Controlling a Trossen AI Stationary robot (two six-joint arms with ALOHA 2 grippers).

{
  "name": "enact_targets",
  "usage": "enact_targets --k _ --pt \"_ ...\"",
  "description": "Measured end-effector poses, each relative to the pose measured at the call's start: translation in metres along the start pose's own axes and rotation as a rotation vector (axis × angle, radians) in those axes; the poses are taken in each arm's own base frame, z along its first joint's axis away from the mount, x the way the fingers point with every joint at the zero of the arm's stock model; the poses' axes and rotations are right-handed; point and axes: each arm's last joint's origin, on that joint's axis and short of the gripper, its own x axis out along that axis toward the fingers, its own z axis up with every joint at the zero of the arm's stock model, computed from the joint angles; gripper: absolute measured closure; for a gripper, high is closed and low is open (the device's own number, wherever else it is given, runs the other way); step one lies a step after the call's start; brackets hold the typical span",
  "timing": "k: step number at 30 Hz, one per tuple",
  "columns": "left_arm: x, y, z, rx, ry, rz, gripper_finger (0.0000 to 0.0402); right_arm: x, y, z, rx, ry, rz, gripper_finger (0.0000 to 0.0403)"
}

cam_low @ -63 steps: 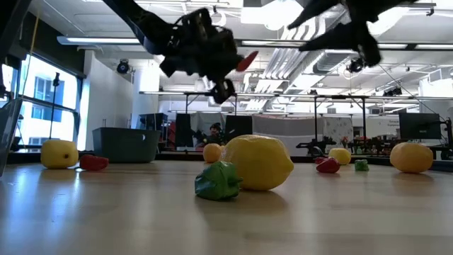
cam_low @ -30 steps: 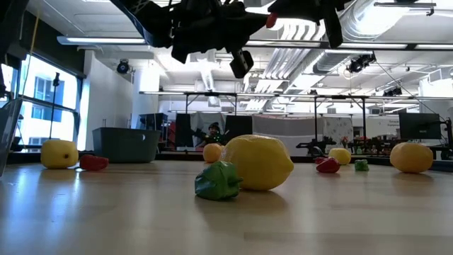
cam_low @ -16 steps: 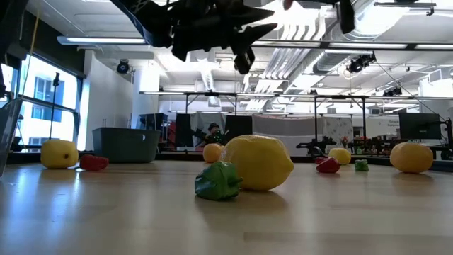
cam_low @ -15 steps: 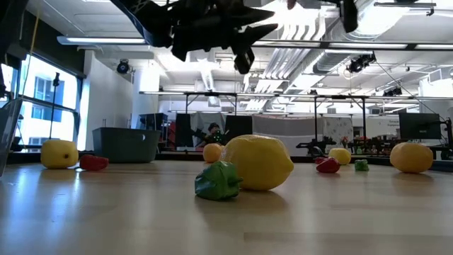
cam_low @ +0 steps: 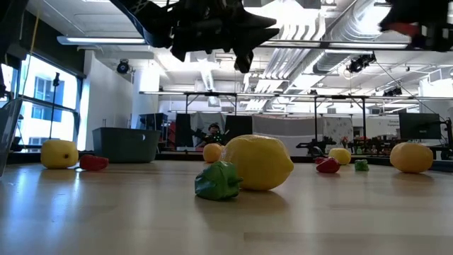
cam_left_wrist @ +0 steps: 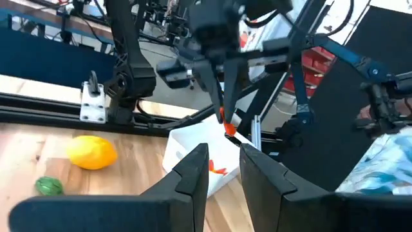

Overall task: Sort produce into baskets
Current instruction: Put the dark orange chili pepper into the white bin

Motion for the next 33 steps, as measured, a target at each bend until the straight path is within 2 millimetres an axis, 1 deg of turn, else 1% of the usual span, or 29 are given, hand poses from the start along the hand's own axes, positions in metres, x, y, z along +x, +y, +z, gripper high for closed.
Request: enact_targets --k 4,7,12,16,19,23,26,28,33 --pt "-0.002 0.004 0.001 0.032 -0.013 0.049 0.0328 -0.001 -0.012 -0.013 0.028 0.237 -0.093 0.0402" --pt "-0.004 0.008 0.002 0.044 -0.030 0.113 0.0328 -0.001 -0.016 -0.020 0.034 0.406 -0.137 0.0402" --pt "-0.006 0.011 0.003 0.042 -0.038 0.142 0.0328 -0.005 -0.016 -0.027 0.013 0.570 -0.129 0.0402" --pt "-0.006 0.011 0.002 0.026 -0.039 0.169 0.0332 -0.006 -0.022 -0.037 -0.085 0.627 -0.121 0.0403" --pt "-0.007 0.014 -0.001 0.010 -0.033 0.218 0.0352 -0.003 -0.031 -0.047 -0.097 0.691 -0.127 0.0403" --pt "-0.010 0.016 -0.013 -0.013 -0.018 0.263 0.0392 -0.004 -0.042 -0.057 -0.083 0.719 -0.149 0.0403" --pt "-0.011 0.015 -0.025 -0.044 -0.004 0.304 0.0397 -0.004 -0.048 -0.062 -0.064 0.728 -0.176 0.0403" --pt "-0.012 0.013 -0.033 -0.059 0.012 0.336 0.0399 -0.003 -0.053 -0.066 -0.052 0.735 -0.199 0.0403" --pt "-0.013 -0.003 -0.037 -0.057 0.005 0.378 0.0401 -0.001 -0.061 -0.075 -0.039 0.758 -0.234 0.0403"
